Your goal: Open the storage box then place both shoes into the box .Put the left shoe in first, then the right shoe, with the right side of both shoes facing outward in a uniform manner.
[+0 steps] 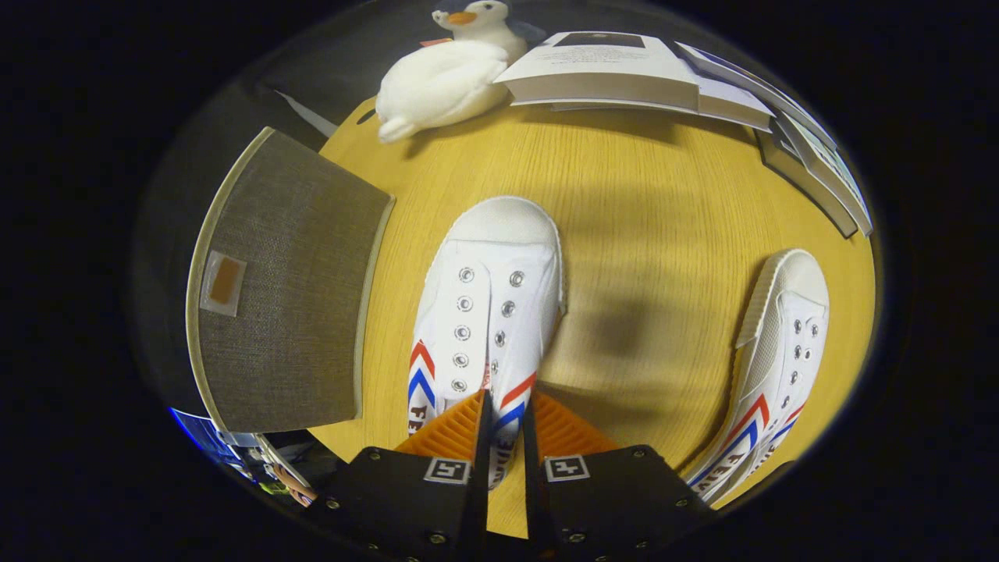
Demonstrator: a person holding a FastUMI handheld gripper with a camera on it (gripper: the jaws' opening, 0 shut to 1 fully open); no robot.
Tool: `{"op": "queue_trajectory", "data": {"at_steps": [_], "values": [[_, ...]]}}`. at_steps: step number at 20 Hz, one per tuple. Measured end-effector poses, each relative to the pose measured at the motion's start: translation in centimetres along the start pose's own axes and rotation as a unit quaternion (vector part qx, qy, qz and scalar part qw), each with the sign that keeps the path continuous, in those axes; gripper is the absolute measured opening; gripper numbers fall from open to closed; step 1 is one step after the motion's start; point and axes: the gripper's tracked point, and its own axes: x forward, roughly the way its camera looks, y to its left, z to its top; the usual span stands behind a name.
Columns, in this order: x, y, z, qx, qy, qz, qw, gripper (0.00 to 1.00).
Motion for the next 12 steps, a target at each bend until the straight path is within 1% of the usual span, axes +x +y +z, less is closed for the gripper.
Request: {"op": "queue_trajectory", "data": {"at_steps": [1,2,3,4,6,12], "values": [[-0.4,-0.2,-0.1,-0.003,0.001,-0.003,1.0,0.2],[-0.8,-0.2,0.0,0.001,-0.002,-0.002,1.0,0.07],[-0.4,-0.3,-0.3,0.014,0.002,-0.001,1.0,0.07],[-0.2,-0.2,-0.4,0.032,0.008,0.004,0.999,0.02],[-0.6,-0.1,-0.3,0.061,0.02,0.013,0.998,0.02],[-3.3,1.3,-1.0,0.075,0.05,0.037,0.995,0.02]]}}
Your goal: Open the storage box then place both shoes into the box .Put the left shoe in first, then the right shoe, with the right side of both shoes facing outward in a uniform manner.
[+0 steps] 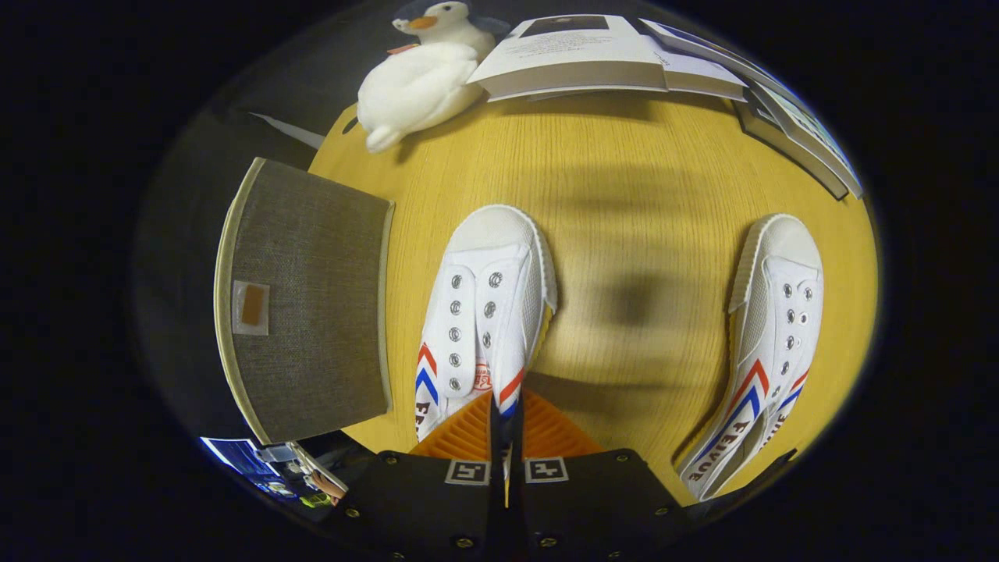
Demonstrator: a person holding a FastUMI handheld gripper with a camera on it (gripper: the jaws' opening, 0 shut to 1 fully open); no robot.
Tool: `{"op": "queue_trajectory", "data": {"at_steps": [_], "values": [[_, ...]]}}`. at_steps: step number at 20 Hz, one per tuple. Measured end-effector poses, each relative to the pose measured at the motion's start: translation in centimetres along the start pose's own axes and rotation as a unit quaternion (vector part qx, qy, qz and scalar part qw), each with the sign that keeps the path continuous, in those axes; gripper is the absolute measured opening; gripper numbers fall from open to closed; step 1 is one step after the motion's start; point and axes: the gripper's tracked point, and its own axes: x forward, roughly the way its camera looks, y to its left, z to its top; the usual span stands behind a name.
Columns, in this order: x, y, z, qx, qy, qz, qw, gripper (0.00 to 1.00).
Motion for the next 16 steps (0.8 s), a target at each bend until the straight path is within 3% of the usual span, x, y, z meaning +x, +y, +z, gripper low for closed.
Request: {"op": "queue_trajectory", "data": {"at_steps": [3,11,16], "values": [[-1.9,0.9,-0.4,0.012,0.006,0.008,1.0,0.02],[-9.7,4.2,0.5,-0.041,-0.025,-0.008,0.999,0.02],[-13.7,8.9,1.7,-0.068,-0.046,0.025,0.996,0.02]]}}
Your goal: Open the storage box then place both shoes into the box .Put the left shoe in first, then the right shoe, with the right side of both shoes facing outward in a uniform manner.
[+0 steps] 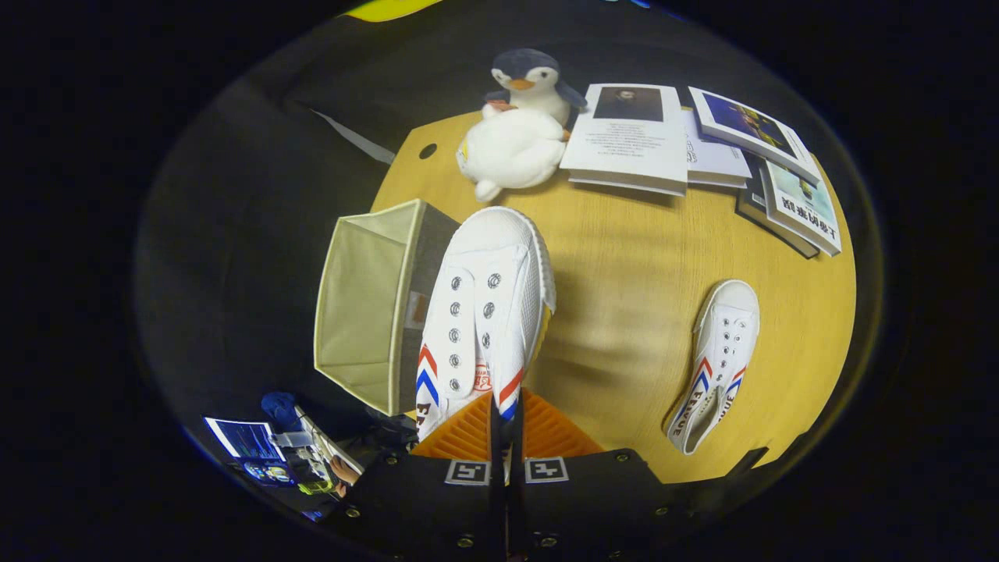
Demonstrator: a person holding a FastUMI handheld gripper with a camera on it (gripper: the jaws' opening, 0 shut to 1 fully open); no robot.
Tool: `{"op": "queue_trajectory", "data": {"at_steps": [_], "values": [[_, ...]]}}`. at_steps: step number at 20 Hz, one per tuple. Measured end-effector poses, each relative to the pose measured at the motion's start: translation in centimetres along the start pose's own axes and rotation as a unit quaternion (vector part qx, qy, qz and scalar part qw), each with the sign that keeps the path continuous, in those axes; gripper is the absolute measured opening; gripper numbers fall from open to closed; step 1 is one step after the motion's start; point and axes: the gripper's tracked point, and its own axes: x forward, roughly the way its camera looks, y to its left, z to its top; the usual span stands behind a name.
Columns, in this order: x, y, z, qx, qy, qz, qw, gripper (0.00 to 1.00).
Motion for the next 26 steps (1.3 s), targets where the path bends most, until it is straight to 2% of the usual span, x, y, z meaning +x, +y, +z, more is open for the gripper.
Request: {"op": "queue_trajectory", "data": {"at_steps": [6,11,19,26], "values": [[-1.4,6.5,2.5,-0.047,-0.01,0.024,0.999,0.02],[0.7,11.7,3.5,-0.092,0.007,0.032,0.995,0.02],[6.7,16.6,4.8,-0.122,0.042,0.003,0.992,0.02],[10.5,18.5,4.8,-0.133,0.063,-0.023,0.989,0.02]]}}
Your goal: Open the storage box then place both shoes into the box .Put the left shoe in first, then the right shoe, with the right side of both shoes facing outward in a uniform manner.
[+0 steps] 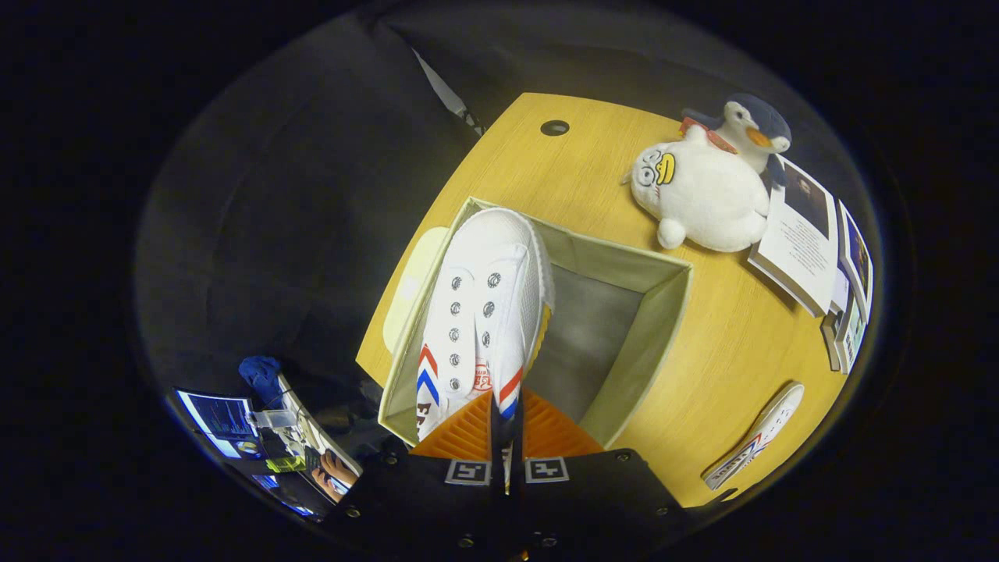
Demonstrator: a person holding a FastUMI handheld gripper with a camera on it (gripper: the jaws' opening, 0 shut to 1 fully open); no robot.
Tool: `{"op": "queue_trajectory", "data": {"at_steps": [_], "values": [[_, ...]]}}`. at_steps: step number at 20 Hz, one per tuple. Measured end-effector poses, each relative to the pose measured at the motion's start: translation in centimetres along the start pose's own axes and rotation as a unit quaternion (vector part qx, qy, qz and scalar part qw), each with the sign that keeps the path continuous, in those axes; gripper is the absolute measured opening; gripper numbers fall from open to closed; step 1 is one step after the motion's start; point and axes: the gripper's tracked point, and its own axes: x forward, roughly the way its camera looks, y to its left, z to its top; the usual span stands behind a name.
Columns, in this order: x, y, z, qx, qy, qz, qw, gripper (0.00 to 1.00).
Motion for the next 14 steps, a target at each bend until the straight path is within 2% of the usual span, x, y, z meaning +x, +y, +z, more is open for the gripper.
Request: {"op": "queue_trajectory", "data": {"at_steps": [2,3,5,7,14], "values": [[1.0,0.2,0.1,-0.004,0.005,0.003,1.0,0.02],[1.0,0.5,0.2,-0.006,0.004,0.013,1.0,0.06],[0.6,0.2,0.9,-0.021,-0.008,0.012,1.0,0.43],[-0.5,-0.5,1.2,-0.03,-0.022,-0.002,0.999,0.96],[-5.7,-3.7,0.6,0.005,-0.057,0.013,0.998,0.98]]}}
